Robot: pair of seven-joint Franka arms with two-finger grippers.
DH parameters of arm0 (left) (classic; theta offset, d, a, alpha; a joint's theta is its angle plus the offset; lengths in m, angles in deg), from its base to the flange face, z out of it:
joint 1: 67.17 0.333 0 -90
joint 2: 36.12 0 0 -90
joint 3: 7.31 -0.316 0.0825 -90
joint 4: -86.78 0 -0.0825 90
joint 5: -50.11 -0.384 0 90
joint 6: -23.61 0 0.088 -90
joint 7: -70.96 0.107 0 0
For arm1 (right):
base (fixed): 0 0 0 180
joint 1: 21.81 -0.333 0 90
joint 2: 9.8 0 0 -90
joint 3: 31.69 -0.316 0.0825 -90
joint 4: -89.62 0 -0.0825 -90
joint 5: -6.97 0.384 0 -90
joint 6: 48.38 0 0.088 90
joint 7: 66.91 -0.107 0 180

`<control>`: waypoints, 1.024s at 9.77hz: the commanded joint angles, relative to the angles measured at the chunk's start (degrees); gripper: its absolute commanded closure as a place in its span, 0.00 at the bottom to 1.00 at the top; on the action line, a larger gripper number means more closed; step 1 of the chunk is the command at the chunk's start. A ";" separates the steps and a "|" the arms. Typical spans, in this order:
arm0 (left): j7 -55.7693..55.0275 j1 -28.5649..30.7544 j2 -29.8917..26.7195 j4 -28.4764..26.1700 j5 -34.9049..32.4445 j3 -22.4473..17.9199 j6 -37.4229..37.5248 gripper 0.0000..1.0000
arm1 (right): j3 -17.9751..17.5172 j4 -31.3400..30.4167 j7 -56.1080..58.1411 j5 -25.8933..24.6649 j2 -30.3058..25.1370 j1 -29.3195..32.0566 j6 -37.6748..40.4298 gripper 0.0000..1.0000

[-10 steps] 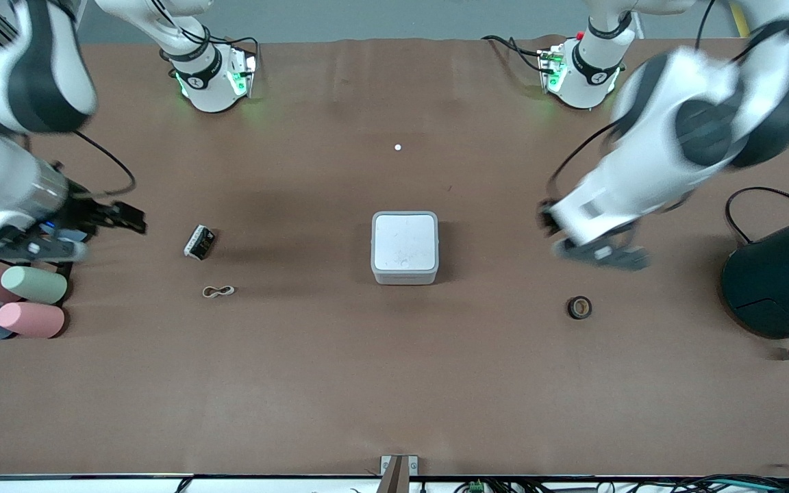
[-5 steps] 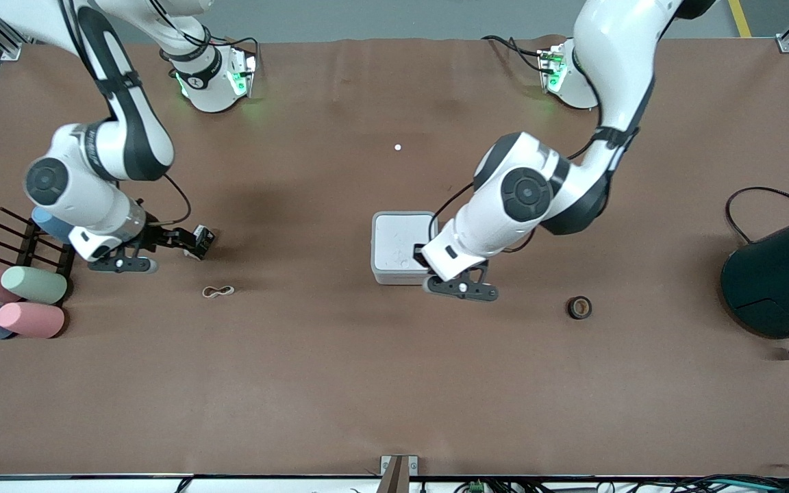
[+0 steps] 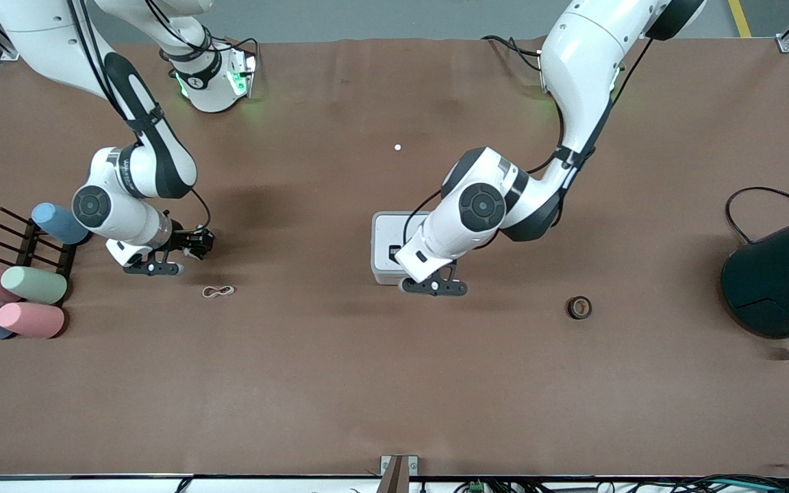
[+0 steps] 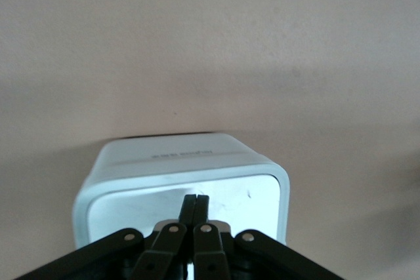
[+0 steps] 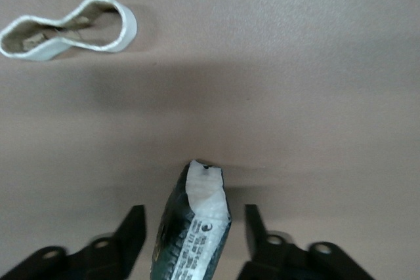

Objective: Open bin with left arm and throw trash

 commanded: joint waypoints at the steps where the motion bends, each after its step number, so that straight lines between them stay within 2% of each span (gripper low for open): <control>1: -0.46 -0.27 0.07 -3.45 1.01 -0.09 -5.86 1.00 | -0.15 -0.70 0.00 0.85 -1.13 -0.05 1.22 1.00; 3: 0.24 -0.62 0.86 -6.72 0.58 -0.18 -11.96 1.00 | -0.32 1.84 -0.95 0.94 -2.09 -0.05 6.74 1.00; 4: 0.07 -0.63 0.42 -6.73 0.31 -0.26 -11.45 1.00 | -0.76 5.42 -3.92 1.81 -4.54 -0.14 13.73 1.00; 5: 0.15 0.33 -1.23 -6.30 0.22 -0.35 -7.97 1.00 | -1.11 12.16 -8.13 2.43 -5.52 -1.71 23.46 1.00; 6: 1.03 1.47 -4.12 -4.29 -1.95 -1.14 0.60 1.00 | -1.11 20.41 -12.08 3.31 -5.27 -3.38 32.61 1.00; 7: 1.82 3.92 -5.28 -1.57 -3.98 -0.88 8.25 1.00 | -1.03 26.23 -15.86 5.40 -5.18 -4.35 38.09 1.00; 8: 4.44 5.77 -5.82 0.11 -4.26 -0.79 12.42 1.00 | -1.03 30.03 -19.90 8.21 -5.18 -5.93 40.15 1.00; 10: 12.94 10.25 -6.26 -0.05 -4.35 -0.62 13.69 1.00 | -1.03 34.88 -30.09 12.34 -5.18 -10.49 39.82 1.00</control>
